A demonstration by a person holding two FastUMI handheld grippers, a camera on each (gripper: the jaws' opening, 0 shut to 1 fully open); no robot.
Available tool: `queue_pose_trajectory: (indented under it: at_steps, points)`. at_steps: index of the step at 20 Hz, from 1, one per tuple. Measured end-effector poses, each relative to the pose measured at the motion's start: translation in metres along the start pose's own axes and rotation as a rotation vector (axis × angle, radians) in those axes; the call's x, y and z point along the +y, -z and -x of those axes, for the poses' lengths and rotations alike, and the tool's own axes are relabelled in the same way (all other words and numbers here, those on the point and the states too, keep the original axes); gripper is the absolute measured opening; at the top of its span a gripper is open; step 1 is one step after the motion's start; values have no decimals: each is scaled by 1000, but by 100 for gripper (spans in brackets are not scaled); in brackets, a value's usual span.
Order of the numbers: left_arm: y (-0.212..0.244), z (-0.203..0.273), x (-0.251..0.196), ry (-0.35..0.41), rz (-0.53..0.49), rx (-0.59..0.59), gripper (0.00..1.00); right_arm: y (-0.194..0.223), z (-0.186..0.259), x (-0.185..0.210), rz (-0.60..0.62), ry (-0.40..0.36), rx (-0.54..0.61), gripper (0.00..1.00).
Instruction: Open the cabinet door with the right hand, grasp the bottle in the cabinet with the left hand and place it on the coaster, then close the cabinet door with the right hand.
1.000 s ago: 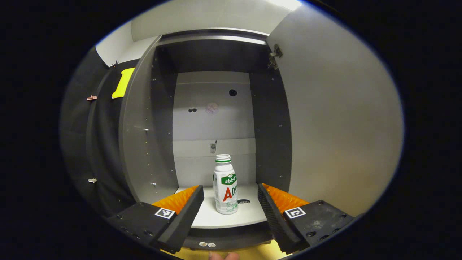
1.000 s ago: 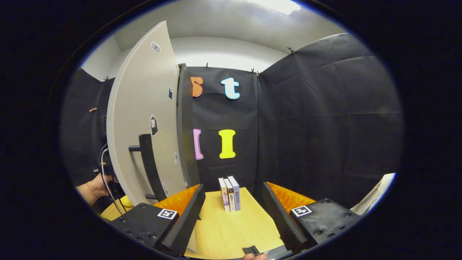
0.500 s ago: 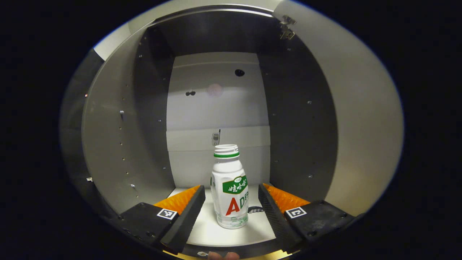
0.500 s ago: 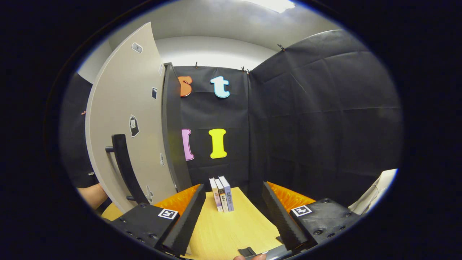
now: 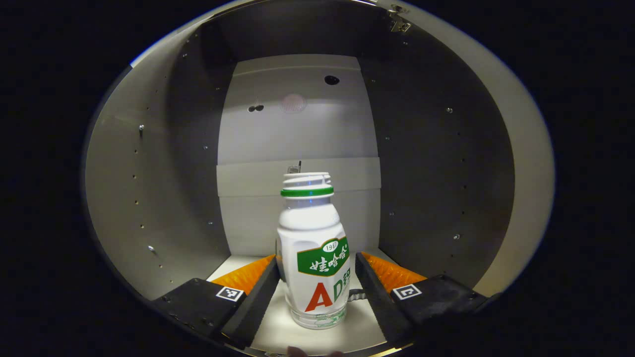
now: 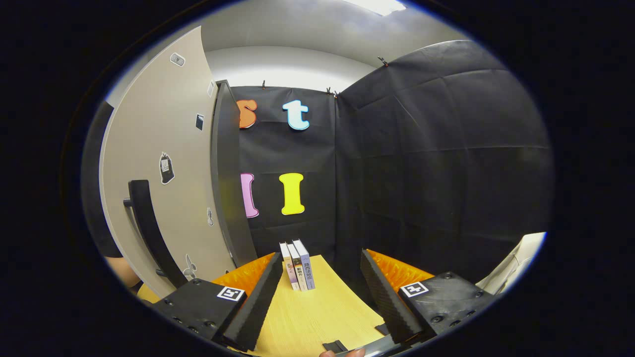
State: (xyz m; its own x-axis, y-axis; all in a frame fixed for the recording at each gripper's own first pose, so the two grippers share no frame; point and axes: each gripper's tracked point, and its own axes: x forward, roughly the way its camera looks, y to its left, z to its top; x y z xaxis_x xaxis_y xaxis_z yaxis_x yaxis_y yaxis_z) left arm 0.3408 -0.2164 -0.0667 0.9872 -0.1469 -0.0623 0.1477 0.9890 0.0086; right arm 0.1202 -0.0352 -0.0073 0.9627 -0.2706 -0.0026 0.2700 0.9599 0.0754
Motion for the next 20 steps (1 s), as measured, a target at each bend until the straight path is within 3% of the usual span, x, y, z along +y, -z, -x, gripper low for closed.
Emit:
queue_pose_trajectory:
  at_steps: [1,2,4,13,20]
  points:
    - [1,-6,0,11,7,-8,92,-1,1,0,1,2,-2,98]
    - [-1,2,-3,36,21,-9,81,-1,0,0,1,2,-3,98]
    - [-2,4,-1,43,41,-6,78,-3,-1,0,2,1,-11,98]
    - [-30,33,12,0,45,-17,77,-6,-17,5,16,-31,-40,98]
    - [-27,30,11,-32,38,-14,78,-14,-7,42,60,-75,-91,98]
